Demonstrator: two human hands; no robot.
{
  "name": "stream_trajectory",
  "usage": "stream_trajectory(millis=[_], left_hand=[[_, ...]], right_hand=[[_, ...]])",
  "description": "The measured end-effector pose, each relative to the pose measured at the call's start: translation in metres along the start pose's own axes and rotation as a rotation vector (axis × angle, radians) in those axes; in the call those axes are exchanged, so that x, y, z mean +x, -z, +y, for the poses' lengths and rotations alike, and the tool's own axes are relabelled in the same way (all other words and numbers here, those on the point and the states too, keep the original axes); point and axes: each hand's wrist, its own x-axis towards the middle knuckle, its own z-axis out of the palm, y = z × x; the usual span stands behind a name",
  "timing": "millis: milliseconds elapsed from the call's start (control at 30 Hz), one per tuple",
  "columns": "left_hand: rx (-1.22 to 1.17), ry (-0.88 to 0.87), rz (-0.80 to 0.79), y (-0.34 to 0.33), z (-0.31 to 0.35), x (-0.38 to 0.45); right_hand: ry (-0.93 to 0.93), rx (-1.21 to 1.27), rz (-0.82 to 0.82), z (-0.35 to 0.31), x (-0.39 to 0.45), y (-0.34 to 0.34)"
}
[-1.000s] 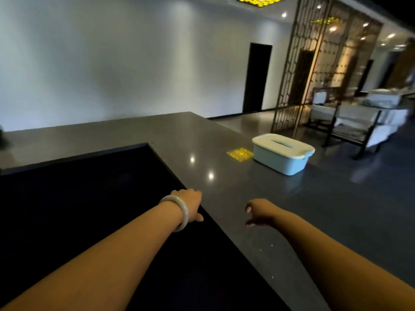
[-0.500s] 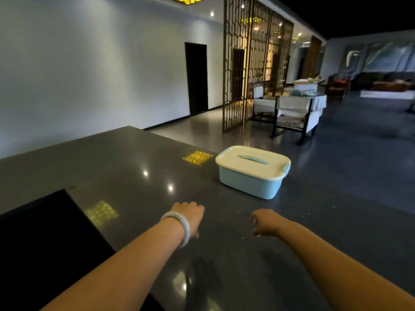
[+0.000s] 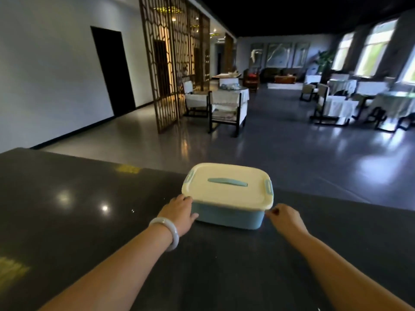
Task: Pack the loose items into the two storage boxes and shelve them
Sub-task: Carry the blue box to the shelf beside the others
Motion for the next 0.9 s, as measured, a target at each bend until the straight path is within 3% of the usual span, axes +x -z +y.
stream_trajectory(millis=[100, 233, 500, 700, 900], left_hand=[[-0.100, 0.023, 0.042, 0.010, -0.017, 0.046], [-0.212, 0.072, 0.018, 0.008, -0.036, 0.095], [-0.477, 0.245, -0.174, -0.032, -0.044, 0.195], [-0.515, 0.289, -0.123, -0.049, -0.043, 0.194], [-0.494, 0.291, -0.167, -0.040, -0.043, 0.151]], right_hand=[[-0.046, 0.033, 0.156, -0.014, 0.032, 0.001], [-0.096, 0.062, 0.103, -0.026, 0.067, -0.009], [-0.343, 0.230, 0.111, -0.013, 0.125, -0.033], [-0.341, 0.182, 0.145, -0.006, 0.127, -0.039], [-0.373, 0.242, 0.073, -0.003, 0.085, -0.035]])
